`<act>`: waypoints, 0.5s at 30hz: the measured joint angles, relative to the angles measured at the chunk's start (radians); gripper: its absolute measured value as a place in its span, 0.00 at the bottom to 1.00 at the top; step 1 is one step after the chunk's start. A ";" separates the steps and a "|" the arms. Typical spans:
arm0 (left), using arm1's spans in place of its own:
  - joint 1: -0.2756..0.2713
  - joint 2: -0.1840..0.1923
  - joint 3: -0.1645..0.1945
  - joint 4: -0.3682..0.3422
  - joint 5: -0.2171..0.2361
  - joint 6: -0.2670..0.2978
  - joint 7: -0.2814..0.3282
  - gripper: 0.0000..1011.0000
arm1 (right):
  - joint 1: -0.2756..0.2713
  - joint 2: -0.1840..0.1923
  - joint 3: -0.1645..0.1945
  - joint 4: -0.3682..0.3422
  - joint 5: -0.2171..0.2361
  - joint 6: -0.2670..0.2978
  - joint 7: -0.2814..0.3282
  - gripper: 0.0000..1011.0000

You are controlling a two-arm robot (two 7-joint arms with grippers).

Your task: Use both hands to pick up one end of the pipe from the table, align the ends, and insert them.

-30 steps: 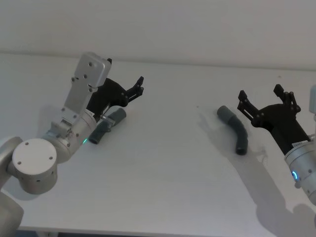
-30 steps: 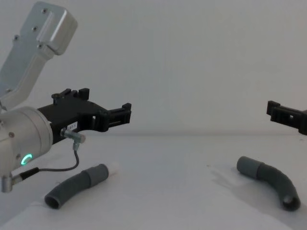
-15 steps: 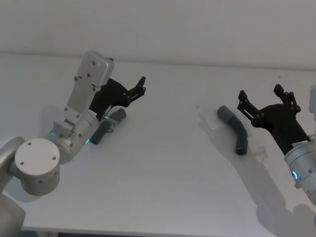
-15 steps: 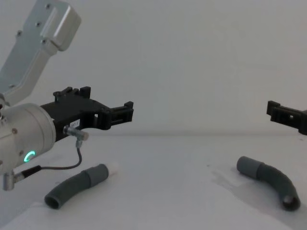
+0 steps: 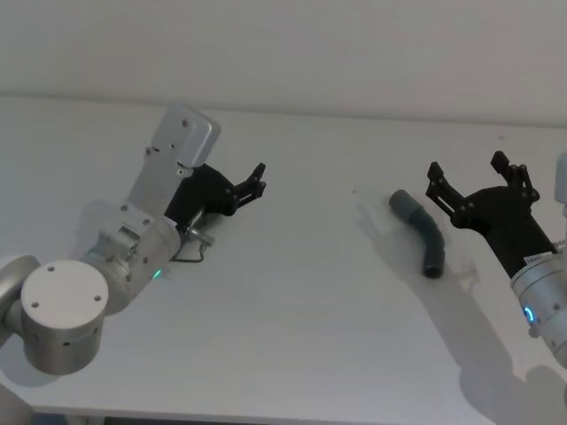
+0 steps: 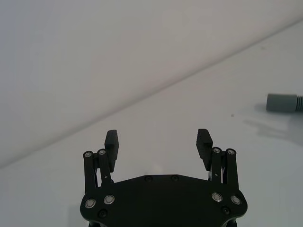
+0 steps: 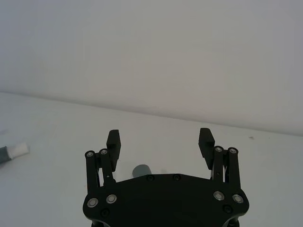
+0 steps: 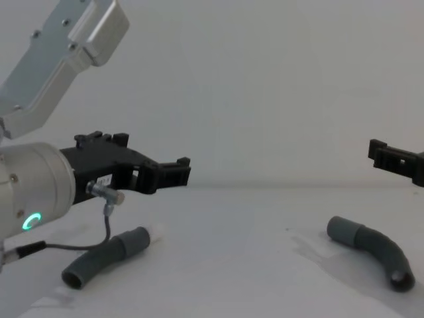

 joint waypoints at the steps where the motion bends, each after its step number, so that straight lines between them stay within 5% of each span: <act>1: 0.002 0.001 -0.001 -0.005 -0.001 0.011 0.000 0.99 | 0.000 0.000 0.000 0.000 0.000 0.000 0.000 0.99; 15: 0.027 0.011 -0.063 -0.083 -0.069 0.195 -0.025 0.99 | 0.000 0.000 0.000 0.000 0.000 0.000 0.000 0.99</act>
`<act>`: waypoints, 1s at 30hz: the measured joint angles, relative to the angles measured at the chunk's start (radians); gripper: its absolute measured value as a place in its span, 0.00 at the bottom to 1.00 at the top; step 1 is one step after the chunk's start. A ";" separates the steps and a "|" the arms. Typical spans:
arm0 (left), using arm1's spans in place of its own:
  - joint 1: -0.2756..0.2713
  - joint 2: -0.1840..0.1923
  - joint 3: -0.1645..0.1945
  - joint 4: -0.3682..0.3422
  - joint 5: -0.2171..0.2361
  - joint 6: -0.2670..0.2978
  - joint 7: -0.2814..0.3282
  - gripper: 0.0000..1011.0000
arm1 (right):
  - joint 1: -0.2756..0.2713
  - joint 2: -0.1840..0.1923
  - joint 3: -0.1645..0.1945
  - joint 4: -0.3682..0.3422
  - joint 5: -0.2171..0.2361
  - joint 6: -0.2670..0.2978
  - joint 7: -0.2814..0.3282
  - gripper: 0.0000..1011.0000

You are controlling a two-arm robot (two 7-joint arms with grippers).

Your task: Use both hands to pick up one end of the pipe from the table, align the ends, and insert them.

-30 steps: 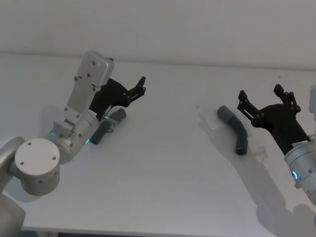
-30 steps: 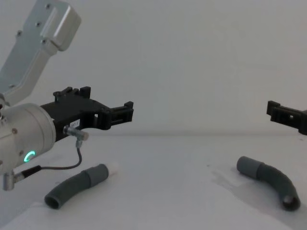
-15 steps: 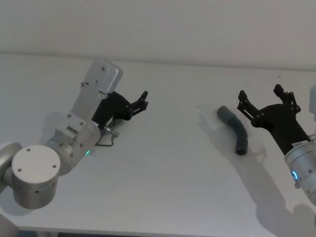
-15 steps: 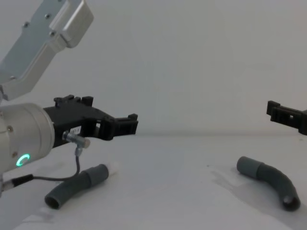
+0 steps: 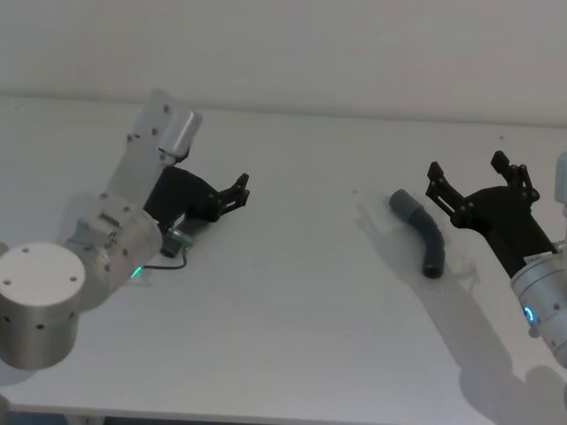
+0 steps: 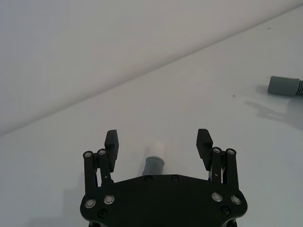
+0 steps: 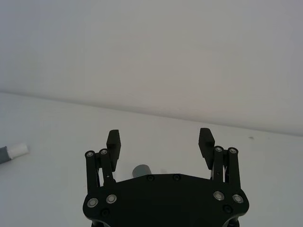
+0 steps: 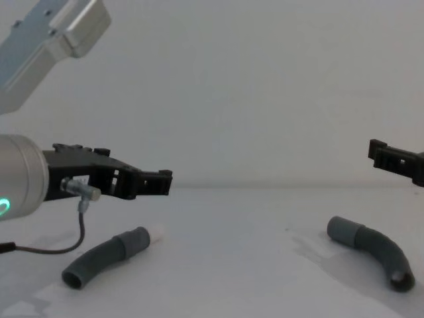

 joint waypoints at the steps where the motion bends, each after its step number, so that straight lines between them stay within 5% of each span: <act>1: -0.002 -0.002 -0.010 -0.002 -0.011 0.017 -0.006 0.99 | 0.000 0.000 0.000 0.000 0.000 0.000 0.000 0.99; 17: -0.022 -0.008 -0.086 0.001 -0.124 0.145 -0.097 0.99 | 0.000 0.000 0.000 0.000 0.000 0.000 0.000 0.99; 30: -0.022 0.054 -0.098 -0.001 -0.141 0.206 -0.173 0.99 | 0.000 0.000 0.000 0.000 0.000 0.000 0.000 0.99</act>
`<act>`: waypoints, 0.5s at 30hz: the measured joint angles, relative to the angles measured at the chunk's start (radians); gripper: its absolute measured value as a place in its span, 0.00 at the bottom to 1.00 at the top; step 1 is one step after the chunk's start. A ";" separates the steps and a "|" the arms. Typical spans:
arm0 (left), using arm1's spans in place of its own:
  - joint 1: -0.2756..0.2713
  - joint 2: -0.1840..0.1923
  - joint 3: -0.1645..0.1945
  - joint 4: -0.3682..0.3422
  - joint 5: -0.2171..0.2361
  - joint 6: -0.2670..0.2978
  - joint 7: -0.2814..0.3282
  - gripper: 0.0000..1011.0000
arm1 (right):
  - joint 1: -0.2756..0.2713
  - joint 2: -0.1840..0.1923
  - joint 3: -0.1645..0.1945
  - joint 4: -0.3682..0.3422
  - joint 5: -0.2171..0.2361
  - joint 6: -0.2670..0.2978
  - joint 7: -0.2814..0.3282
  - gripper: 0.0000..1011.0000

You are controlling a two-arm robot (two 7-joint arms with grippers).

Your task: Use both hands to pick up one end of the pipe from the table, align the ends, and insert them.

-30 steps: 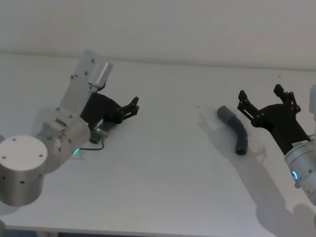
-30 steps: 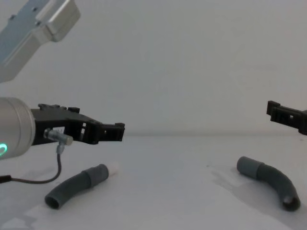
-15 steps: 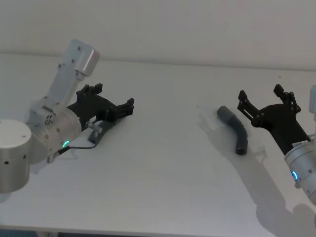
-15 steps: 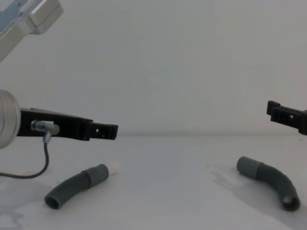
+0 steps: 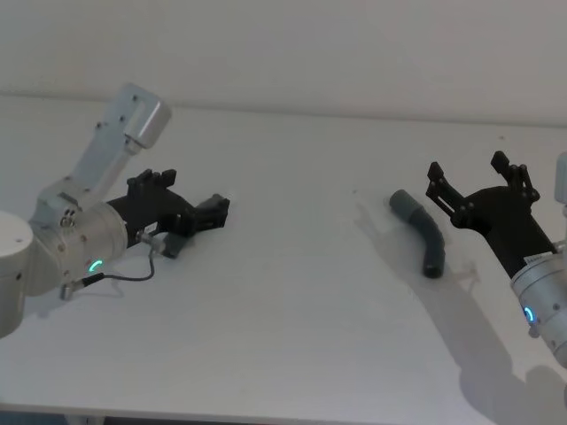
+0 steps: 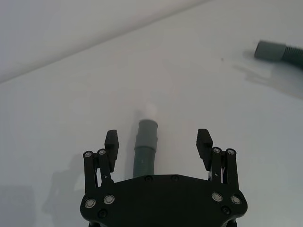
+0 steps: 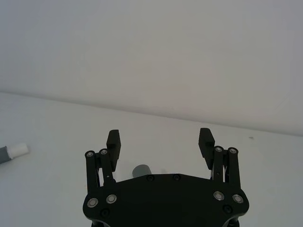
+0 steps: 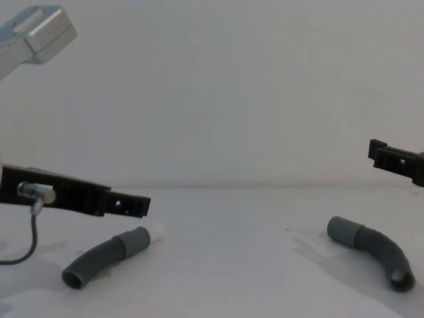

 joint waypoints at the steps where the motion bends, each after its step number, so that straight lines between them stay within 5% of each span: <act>1: -0.001 0.013 0.004 -0.001 0.003 0.003 -0.009 0.99 | 0.000 0.000 0.000 0.000 0.000 0.000 0.000 0.99; 15: 0.008 0.069 0.016 0.004 0.026 0.013 -0.064 0.99 | 0.000 0.000 0.000 0.000 0.000 0.000 0.000 0.99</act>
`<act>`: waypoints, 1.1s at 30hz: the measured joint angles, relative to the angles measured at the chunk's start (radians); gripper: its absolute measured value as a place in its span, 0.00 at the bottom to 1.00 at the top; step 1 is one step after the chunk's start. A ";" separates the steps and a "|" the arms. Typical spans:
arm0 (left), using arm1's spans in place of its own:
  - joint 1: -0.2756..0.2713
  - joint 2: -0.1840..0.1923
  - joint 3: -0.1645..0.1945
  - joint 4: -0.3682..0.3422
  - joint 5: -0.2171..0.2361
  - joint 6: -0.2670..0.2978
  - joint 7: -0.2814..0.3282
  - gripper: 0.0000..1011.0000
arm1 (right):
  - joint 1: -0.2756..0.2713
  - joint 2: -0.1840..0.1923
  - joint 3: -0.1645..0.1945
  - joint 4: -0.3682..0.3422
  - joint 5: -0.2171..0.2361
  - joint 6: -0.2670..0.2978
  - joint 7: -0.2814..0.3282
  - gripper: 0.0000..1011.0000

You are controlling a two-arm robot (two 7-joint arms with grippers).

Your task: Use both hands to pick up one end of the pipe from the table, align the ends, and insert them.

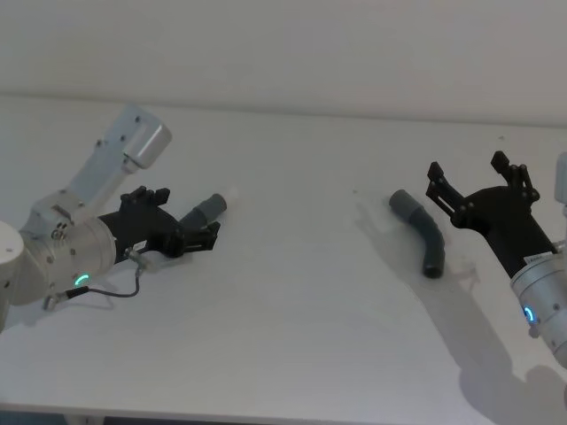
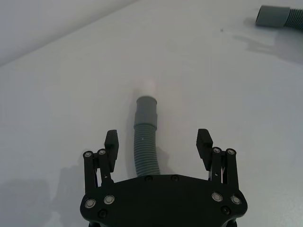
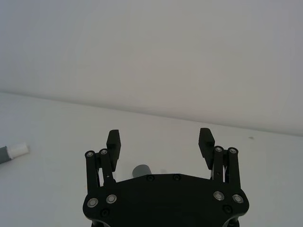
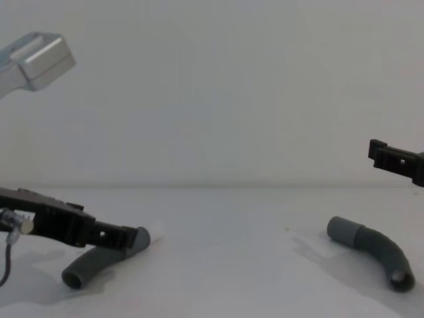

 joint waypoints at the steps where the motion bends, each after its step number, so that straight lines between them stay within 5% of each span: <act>1: 0.002 0.000 0.000 0.003 0.001 0.001 -0.001 0.99 | 0.000 0.000 0.000 0.000 0.000 0.000 0.000 0.99; 33: -0.026 -0.039 -0.033 0.103 0.012 0.007 -0.006 0.99 | 0.000 0.000 0.000 0.000 0.000 0.000 0.000 0.99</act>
